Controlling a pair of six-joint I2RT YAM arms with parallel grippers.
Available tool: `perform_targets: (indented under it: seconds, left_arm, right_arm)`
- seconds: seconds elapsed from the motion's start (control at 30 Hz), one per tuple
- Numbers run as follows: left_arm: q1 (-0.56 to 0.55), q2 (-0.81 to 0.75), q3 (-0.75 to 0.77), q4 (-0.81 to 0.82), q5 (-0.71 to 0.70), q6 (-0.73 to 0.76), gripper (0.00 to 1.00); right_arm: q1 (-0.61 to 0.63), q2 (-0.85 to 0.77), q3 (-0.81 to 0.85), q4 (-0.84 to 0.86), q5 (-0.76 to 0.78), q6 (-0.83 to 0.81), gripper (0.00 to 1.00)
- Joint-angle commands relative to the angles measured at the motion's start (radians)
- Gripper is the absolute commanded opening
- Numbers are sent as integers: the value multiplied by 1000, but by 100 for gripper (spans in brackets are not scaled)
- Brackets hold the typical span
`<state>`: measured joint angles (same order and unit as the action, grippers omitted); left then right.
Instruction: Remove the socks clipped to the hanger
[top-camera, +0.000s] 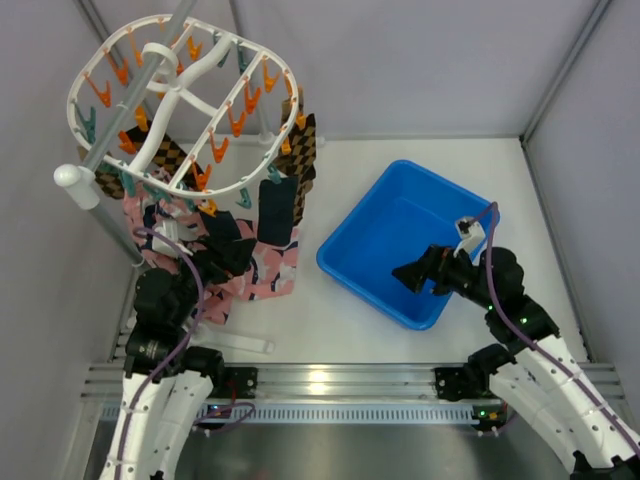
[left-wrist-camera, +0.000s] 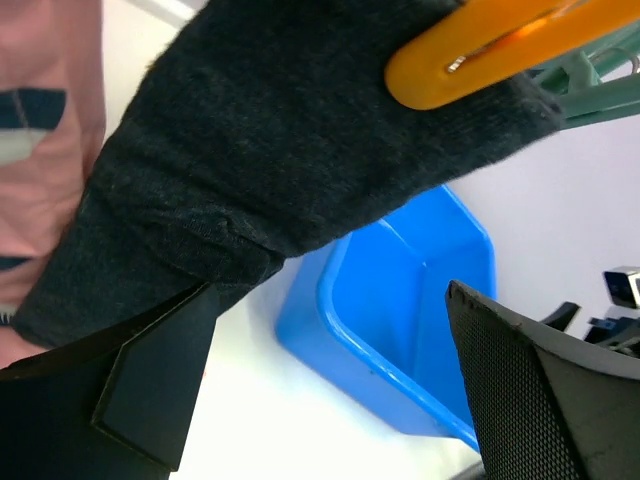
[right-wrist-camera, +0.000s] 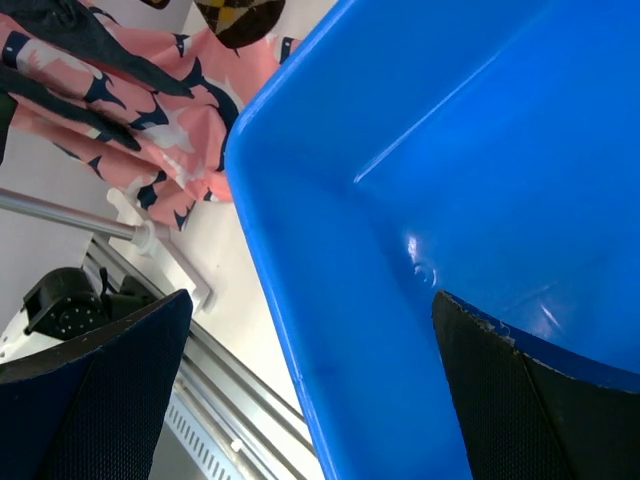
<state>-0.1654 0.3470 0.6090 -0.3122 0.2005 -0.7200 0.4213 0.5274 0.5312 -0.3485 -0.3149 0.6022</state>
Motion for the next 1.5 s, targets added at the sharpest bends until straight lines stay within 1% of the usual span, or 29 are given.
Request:
perform_targets:
  seconds: [0.0, 0.03, 0.07, 0.13, 0.2, 0.23, 0.3, 0.33, 0.4, 0.43, 0.47, 0.53, 0.6, 0.7, 0.9, 0.93, 1.07, 1.17, 1.23, 1.27, 1.3, 1.37, 1.4, 1.47]
  left_arm:
    - [6, -6, 89, -116, 6, -99, 98]
    - [4, -5, 97, -116, 149, -85, 99]
    - [6, -3, 106, -111, 228, -61, 98]
    - [4, 0, 142, -113, 286, -42, 99]
    - [4, -48, 156, -114, 248, -81, 99]
    - [4, -66, 161, -114, 228, -94, 99]
    - [4, -101, 179, -114, 186, -82, 99]
    - [4, -103, 186, -116, 182, -67, 99]
    - [6, -98, 205, -140, 169, -35, 98]
    - [4, -79, 228, -151, 166, -30, 98]
    - [4, -65, 238, -162, 168, -27, 95]
    - [4, -25, 261, -174, 200, -19, 92]
    - [6, -10, 268, -177, 218, -25, 89]
    - [4, -16, 262, -174, 223, -22, 89]
    - [4, -45, 198, -176, 231, -7, 89]
    - [4, -46, 195, -176, 232, -7, 89]
    - [4, -45, 195, -174, 240, -6, 89]
    - [4, -40, 199, -174, 250, -6, 90]
    - [4, -33, 199, -176, 261, -4, 90]
    - [6, -29, 198, -174, 266, -1, 90]
    - [4, -29, 198, -176, 273, 1, 90]
    - [6, -22, 195, -174, 274, 2, 90]
    - [4, -17, 195, -174, 272, 5, 90]
    - [4, -5, 192, -174, 266, 11, 90]
  right_arm:
    - [-10, 49, 62, 124, -38, -21, 99]
    - [-9, 74, 69, 144, -68, -21, 99]
    - [-10, 86, 85, 164, -75, -21, 99]
    - [-6, 126, 101, 221, -91, -9, 99]
    - [10, 155, 113, 287, -92, 5, 99]
    - [37, 198, 121, 333, -69, 8, 99]
    - [75, 259, 167, 376, -47, -2, 100]
    - [126, 334, 188, 409, -20, -11, 99]
    - [187, 411, 265, 428, 14, -56, 100]
    - [245, 490, 294, 434, 42, -74, 100]
    - [270, 529, 352, 447, 49, -90, 99]
    - [316, 624, 409, 447, 72, -125, 99]
    - [335, 670, 463, 486, 73, -136, 100]
    - [350, 741, 510, 560, 27, -139, 99]
    - [373, 896, 645, 592, -29, -225, 99]
    - [375, 939, 673, 608, -59, -226, 99]
    - [387, 1036, 736, 625, -75, -269, 99]
    - [396, 1103, 771, 645, -72, -274, 99]
    - [395, 1155, 806, 657, -99, -265, 99]
    - [396, 1172, 820, 655, -111, -259, 95]
    - [402, 1195, 834, 651, -128, -252, 86]
    - [415, 1197, 843, 651, -168, -236, 76]
    - [430, 1176, 834, 661, -173, -229, 65]
    - [448, 1145, 796, 683, -162, -213, 56]
